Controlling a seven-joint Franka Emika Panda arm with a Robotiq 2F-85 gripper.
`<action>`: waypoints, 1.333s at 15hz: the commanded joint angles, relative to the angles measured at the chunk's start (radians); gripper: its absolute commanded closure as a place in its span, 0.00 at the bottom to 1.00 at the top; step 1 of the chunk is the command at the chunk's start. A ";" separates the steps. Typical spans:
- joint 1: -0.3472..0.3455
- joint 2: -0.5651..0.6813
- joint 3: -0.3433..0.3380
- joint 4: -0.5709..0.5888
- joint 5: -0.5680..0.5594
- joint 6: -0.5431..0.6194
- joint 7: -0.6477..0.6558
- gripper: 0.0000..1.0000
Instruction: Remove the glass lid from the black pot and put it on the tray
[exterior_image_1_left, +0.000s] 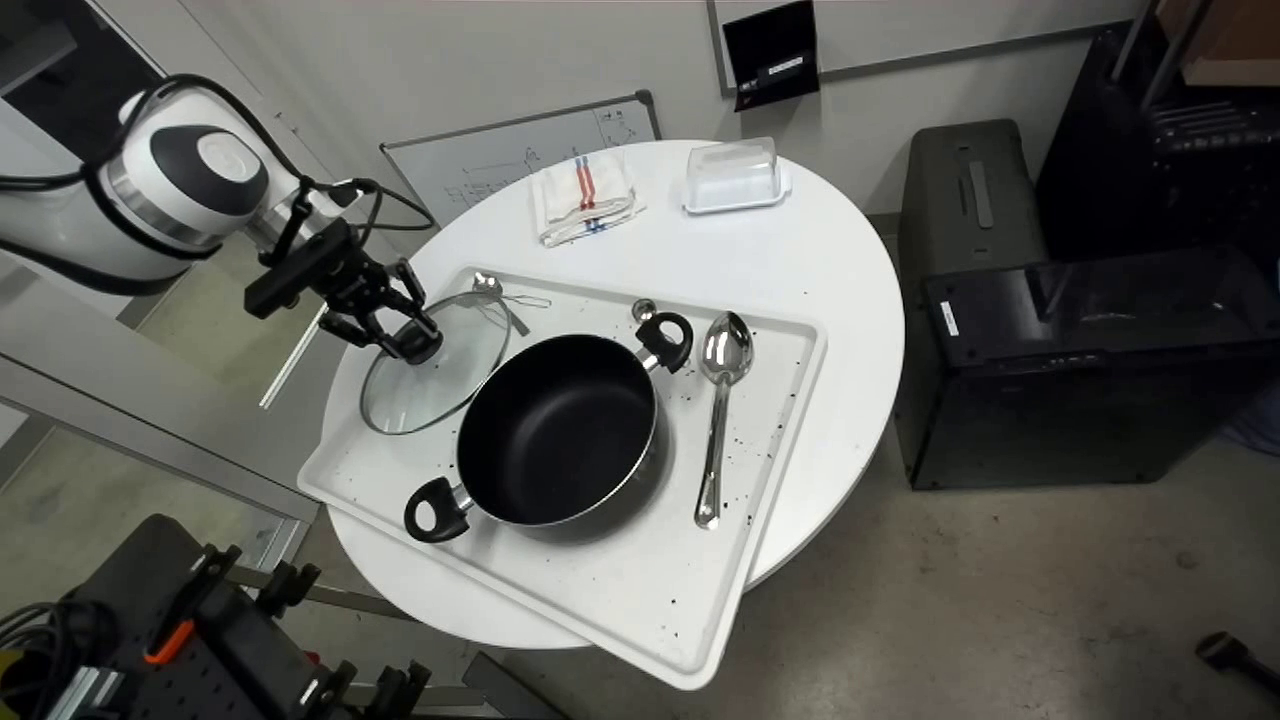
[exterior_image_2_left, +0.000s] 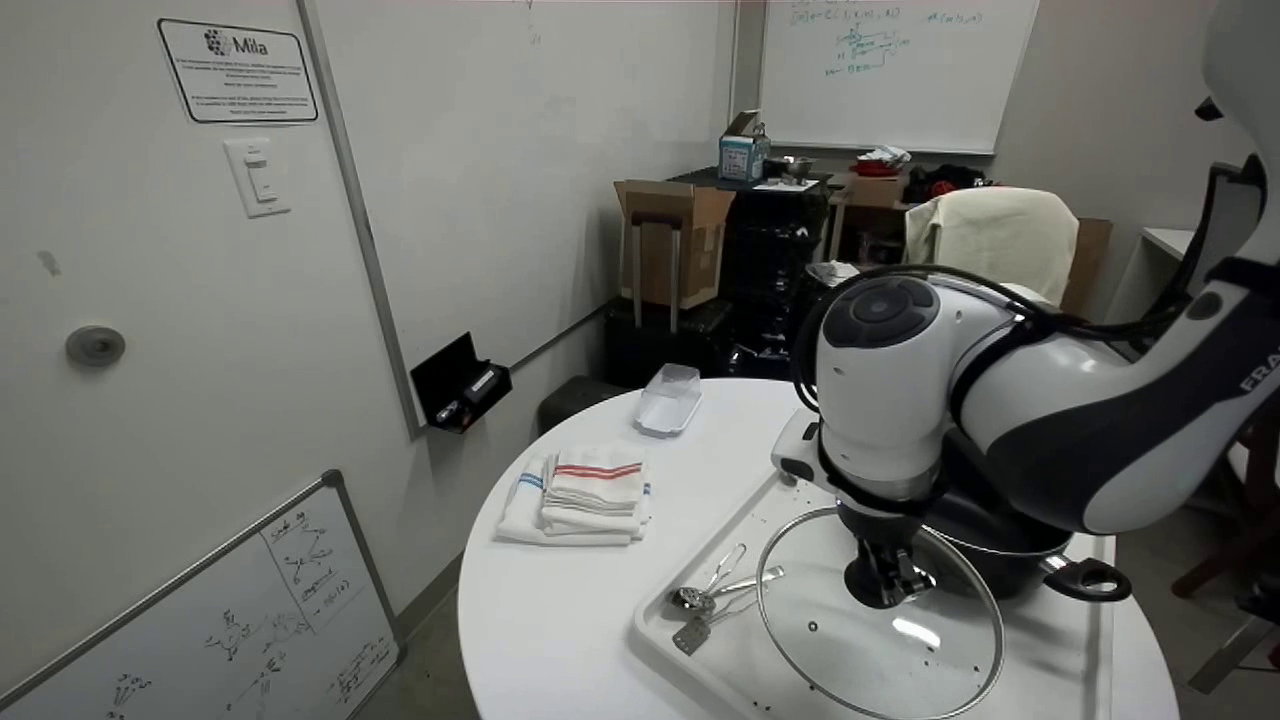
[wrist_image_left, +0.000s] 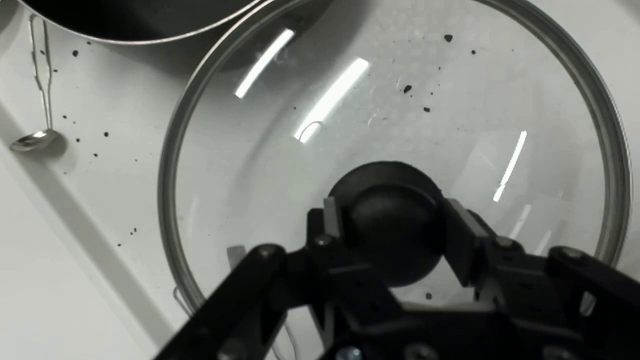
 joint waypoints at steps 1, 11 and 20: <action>-0.029 0.020 0.017 0.009 -0.004 0.010 -0.057 0.75; -0.082 0.074 0.051 -0.012 0.022 0.069 -0.155 0.75; -0.117 0.098 0.042 -0.075 0.006 0.216 -0.173 0.75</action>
